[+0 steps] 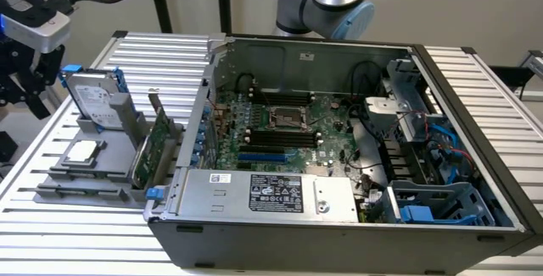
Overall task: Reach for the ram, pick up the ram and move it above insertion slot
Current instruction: 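Pick up the ram and move it above insertion slot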
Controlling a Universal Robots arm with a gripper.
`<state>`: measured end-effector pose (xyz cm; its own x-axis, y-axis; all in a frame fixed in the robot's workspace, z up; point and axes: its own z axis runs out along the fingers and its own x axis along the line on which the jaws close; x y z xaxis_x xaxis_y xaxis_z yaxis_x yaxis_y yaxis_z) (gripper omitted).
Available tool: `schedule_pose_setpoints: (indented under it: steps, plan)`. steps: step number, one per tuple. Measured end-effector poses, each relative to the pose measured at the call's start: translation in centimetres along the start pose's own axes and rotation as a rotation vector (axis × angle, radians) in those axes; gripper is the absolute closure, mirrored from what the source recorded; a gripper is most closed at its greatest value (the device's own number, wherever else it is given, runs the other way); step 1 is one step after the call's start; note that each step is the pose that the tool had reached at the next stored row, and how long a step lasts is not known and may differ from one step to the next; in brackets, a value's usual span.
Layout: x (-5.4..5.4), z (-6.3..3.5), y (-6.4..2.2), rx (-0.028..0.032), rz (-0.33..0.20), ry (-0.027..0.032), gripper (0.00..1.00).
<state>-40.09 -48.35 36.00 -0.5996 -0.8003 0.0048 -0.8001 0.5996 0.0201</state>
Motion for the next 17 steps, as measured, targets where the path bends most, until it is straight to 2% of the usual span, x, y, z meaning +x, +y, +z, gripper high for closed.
schedule_pose_setpoints:
  steps: [17]
  plan:
    - [0.00,0.17,0.00,0.0014,-0.310,0.0063,0.89]
